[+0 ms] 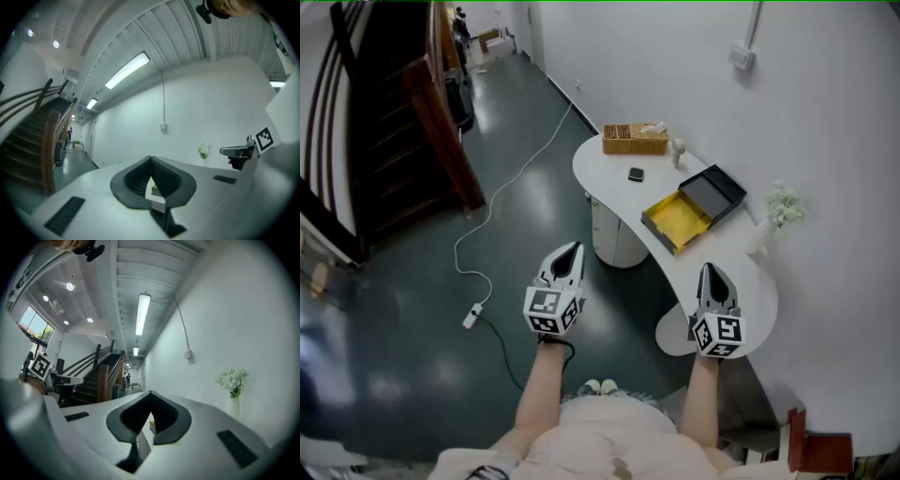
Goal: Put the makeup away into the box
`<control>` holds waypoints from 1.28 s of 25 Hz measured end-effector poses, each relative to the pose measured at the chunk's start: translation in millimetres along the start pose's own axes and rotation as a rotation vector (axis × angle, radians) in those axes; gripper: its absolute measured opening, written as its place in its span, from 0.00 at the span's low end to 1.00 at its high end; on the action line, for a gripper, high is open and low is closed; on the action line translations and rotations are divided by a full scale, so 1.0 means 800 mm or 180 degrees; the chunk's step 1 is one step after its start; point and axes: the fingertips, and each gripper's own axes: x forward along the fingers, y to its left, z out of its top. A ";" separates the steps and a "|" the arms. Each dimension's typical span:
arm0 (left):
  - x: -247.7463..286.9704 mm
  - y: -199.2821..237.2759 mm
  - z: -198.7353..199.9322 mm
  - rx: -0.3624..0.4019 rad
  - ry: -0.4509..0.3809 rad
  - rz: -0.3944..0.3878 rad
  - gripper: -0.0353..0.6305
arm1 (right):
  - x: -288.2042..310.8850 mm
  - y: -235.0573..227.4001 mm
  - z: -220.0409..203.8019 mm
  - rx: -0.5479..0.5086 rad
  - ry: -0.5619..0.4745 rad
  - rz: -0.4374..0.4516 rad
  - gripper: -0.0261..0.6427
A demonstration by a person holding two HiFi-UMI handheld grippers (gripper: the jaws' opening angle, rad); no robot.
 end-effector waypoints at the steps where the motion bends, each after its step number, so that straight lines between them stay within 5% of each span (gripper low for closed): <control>1: -0.004 -0.001 -0.002 -0.0017 0.0016 -0.0006 0.09 | -0.004 0.004 -0.001 0.0011 0.0012 0.0009 0.06; 23: -0.014 -0.002 -0.014 0.0057 0.0144 -0.0005 0.09 | -0.013 0.023 -0.022 0.0242 0.0127 0.0046 0.06; 32: -0.013 -0.007 -0.016 0.0044 0.0161 -0.0031 0.09 | -0.012 0.036 -0.023 0.0291 0.0130 0.0270 0.10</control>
